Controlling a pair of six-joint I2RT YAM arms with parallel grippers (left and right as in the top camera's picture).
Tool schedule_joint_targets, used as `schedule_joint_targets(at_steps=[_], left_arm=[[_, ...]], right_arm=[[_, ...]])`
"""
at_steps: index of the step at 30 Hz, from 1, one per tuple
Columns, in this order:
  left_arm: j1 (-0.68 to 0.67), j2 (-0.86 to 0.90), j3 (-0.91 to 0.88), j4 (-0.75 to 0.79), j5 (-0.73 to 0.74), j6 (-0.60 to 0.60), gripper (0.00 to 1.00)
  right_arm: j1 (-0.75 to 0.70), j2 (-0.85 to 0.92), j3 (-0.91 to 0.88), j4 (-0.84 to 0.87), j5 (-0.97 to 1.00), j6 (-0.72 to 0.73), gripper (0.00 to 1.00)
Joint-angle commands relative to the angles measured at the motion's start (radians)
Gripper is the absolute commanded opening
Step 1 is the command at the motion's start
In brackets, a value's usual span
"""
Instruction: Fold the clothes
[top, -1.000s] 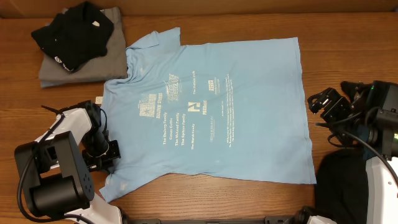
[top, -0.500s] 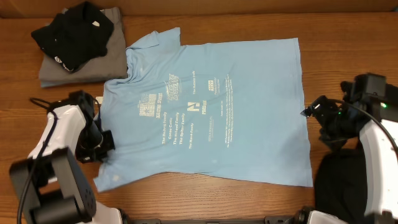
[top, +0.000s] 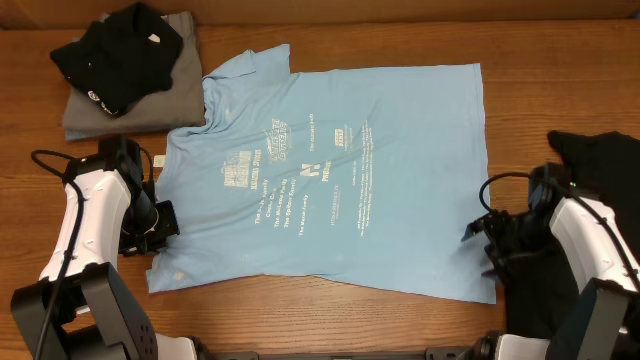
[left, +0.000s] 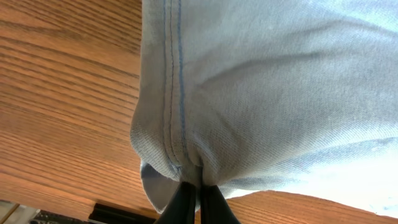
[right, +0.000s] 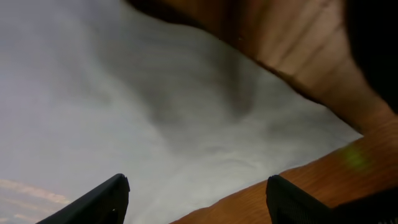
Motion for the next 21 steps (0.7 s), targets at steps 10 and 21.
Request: schedule_joint_targets(at_steps=[10, 21], left_arm=[[0.005, -0.015, 0.015, 0.015, -0.011, -0.014, 0.04], [0.005, -0.015, 0.015, 0.026, 0.0, -0.014, 0.04]], right_arm=[[-0.253, -0.009, -0.168, 0.063, 0.06, 0.04, 0.66], [-0.235, -0.009, -0.234, 0.142, 0.061, 0.04, 0.47]])
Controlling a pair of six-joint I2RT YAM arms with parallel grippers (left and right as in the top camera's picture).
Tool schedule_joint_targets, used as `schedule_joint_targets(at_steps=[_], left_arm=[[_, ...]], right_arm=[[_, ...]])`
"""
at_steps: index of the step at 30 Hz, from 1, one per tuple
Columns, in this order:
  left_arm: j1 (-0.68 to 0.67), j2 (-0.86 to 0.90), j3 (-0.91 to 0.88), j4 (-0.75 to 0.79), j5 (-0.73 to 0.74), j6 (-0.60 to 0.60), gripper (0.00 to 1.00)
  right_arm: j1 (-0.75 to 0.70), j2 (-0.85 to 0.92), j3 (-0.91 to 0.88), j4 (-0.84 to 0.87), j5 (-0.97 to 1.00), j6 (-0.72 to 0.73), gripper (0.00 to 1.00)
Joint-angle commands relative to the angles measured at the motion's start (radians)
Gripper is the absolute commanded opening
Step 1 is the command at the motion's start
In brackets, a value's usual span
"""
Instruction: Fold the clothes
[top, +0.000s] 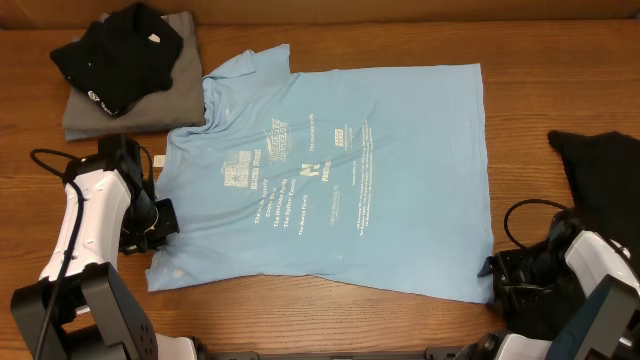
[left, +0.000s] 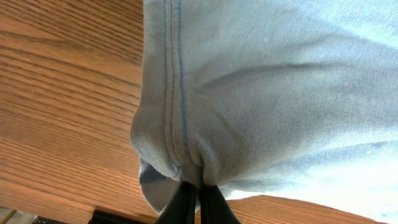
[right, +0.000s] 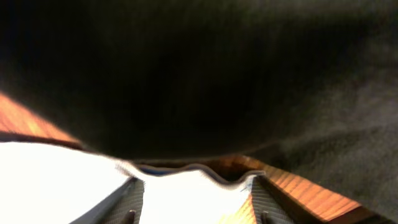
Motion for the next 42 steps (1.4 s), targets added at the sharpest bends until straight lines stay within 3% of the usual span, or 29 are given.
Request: schedule_joint_targets(at_steps=[1, 5, 10, 11, 14, 16, 20, 26, 31, 37, 40, 42], left_arm=[[0.005, -0.015, 0.015, 0.003, -0.001, -0.014, 0.04], [0.005, -0.015, 0.015, 0.003, -0.002, -0.014, 0.04], [0.005, -0.015, 0.015, 0.001, -0.002, -0.014, 0.04], [0.005, -0.015, 0.015, 0.001, -0.002, -0.014, 0.04], [0.005, -0.015, 0.015, 0.002, -0.002, -0.014, 0.04], [0.005, -0.015, 0.015, 0.002, -0.002, -0.014, 0.04], [0.005, -0.015, 0.015, 0.002, -0.002, -0.014, 0.04], [0.005, -0.015, 0.015, 0.003, -0.002, -0.014, 0.04], [0.005, -0.015, 0.015, 0.003, -0.001, -0.011, 0.04], [0.005, -0.015, 0.015, 0.005, -0.001, -0.011, 0.04], [0.005, -0.015, 0.015, 0.01, 0.002, -0.011, 0.04], [0.005, -0.015, 0.015, 0.012, 0.002, -0.011, 0.04]], right_arm=[[0.01, 0.004, -0.03, 0.037, 0.018, -0.005, 0.43], [0.01, 0.004, -0.024, 0.052, 0.016, -0.03, 0.24], [0.01, -0.016, 0.021, 0.007, 0.018, -0.101, 0.21], [0.01, -0.023, 0.028, 0.002, 0.017, -0.11, 0.25], [0.01, -0.036, 0.034, -0.012, 0.024, -0.109, 0.7], [0.01, -0.036, 0.03, -0.019, 0.024, -0.109, 0.78], [0.01, -0.036, -0.001, -0.031, 0.005, -0.101, 0.75], [0.01, -0.036, -0.028, -0.027, -0.041, -0.101, 0.55], [0.01, -0.06, -0.024, -0.008, -0.074, -0.127, 0.56], [0.011, -0.195, -0.019, -0.076, -0.093, -0.127, 0.69], [0.011, -0.227, -0.02, -0.091, -0.081, -0.108, 0.67], [0.011, -0.227, -0.022, -0.091, -0.081, -0.096, 0.58]])
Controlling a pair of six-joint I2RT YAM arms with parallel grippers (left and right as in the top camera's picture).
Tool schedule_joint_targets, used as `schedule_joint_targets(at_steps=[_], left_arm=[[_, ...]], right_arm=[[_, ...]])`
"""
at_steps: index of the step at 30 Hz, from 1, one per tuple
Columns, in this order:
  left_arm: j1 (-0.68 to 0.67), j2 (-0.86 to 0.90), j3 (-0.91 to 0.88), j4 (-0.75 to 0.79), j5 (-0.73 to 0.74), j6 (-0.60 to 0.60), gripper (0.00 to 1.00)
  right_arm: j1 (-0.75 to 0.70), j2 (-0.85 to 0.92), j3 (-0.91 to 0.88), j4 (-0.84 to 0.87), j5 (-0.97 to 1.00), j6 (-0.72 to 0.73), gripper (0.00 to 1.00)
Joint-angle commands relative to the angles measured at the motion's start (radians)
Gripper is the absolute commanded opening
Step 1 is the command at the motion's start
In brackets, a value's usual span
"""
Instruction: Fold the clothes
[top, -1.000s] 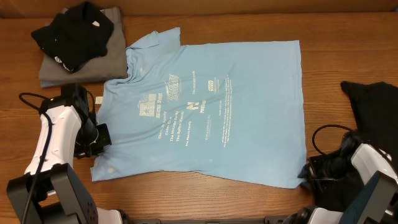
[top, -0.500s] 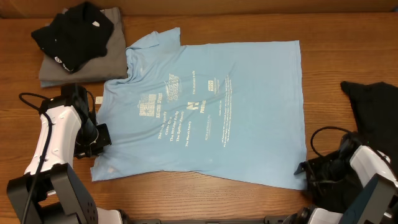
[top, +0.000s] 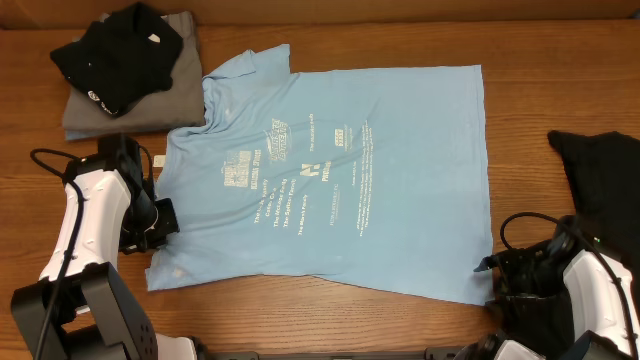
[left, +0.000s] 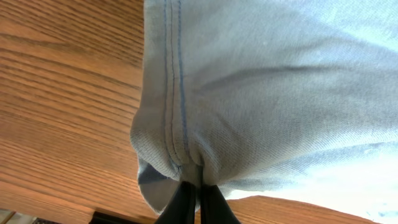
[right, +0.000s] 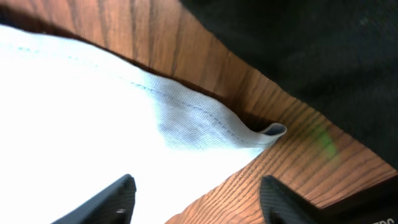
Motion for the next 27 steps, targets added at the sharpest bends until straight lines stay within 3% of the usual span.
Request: schedule_joint_targets(at_steps=[1, 5, 13, 16, 18, 20, 27], left_arm=[[0.005, -0.015, 0.015, 0.005, 0.003, -0.011, 0.04], [0.005, -0.015, 0.015, 0.005, 0.003, -0.011, 0.04], [0.005, -0.015, 0.015, 0.005, 0.006, -0.011, 0.04], [0.005, -0.015, 0.015, 0.006, 0.007, -0.011, 0.04], [0.005, -0.015, 0.015, 0.006, 0.01, -0.011, 0.04], [0.005, -0.015, 0.015, 0.005, 0.01, -0.011, 0.04], [0.005, -0.015, 0.015, 0.005, 0.01, -0.011, 0.04]], right_arm=[[0.006, -0.012, 0.001, 0.0, -0.003, 0.023, 0.54], [0.006, -0.012, -0.019, -0.012, 0.031, 0.047, 0.42], [0.006, -0.012, -0.129, 0.069, 0.032, 0.089, 0.38], [0.006, -0.011, -0.144, 0.111, 0.036, 0.098, 0.38], [0.006, -0.01, -0.144, 0.132, 0.047, 0.109, 0.46], [0.006, -0.01, -0.145, 0.143, 0.062, 0.129, 0.47], [0.006, -0.01, -0.145, 0.134, 0.085, 0.131, 0.3]])
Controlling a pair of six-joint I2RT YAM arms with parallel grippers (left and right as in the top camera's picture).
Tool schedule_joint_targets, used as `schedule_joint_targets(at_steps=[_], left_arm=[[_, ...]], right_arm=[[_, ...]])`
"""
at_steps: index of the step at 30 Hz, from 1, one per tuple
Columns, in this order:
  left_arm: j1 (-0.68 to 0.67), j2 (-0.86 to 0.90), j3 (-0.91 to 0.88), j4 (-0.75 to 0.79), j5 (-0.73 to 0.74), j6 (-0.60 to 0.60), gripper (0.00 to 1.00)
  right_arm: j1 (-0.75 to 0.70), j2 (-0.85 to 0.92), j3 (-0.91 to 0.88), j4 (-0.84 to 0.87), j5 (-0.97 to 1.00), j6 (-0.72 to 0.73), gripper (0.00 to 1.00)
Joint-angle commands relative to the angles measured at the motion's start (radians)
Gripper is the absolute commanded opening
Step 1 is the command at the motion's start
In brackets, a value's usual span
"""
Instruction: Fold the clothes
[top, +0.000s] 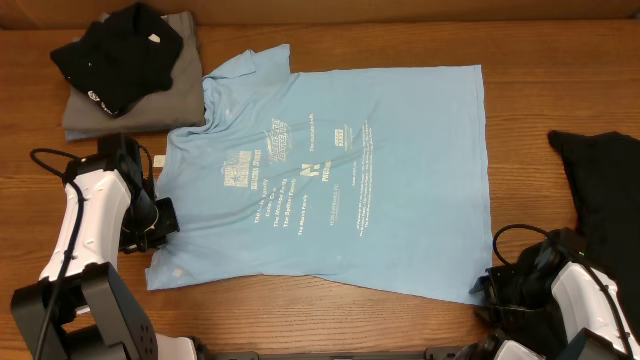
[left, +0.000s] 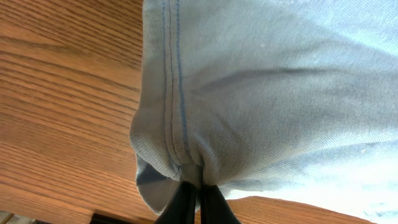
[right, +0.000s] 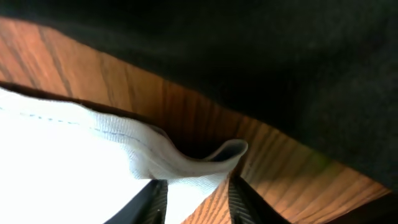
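Observation:
A light blue T-shirt (top: 330, 180) with white print lies spread flat on the wooden table. My left gripper (top: 160, 226) is shut on the shirt's stitched edge at its near left side. In the left wrist view the fingertips (left: 198, 194) pinch a bunched fold of the blue cloth (left: 249, 93). My right gripper (top: 490, 290) is at the shirt's near right corner. In the right wrist view it (right: 198, 200) stands open, its two fingers on either side of the curled-up corner (right: 186, 163).
A folded pile of black and grey clothes (top: 125, 65) sits at the far left. A loose black garment (top: 600, 180) lies at the right edge, right beside my right arm and filling the top of the right wrist view (right: 249, 56). Cables loop by both arms.
My right gripper has come closer to the shirt's curled corner, and its fingers now stand nearer together on both sides of it. The left gripper and the shirt have not moved.
My right gripper was open over the shirt's right edge, then low at the near right corner against the black garment. Then it faced the curled corner with fingers wide, and now it straddles that corner. My left gripper stayed shut on the shirt's left edge throughout.

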Motion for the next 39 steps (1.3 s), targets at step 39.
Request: schedule_joint_targets(at_steps=[39], left_arm=[[0.005, -0.016, 0.193, -0.156, -0.003, 0.024, 0.04]], right_arm=[[0.006, -0.087, 0.367, -0.314, -0.064, -0.177, 0.04]])
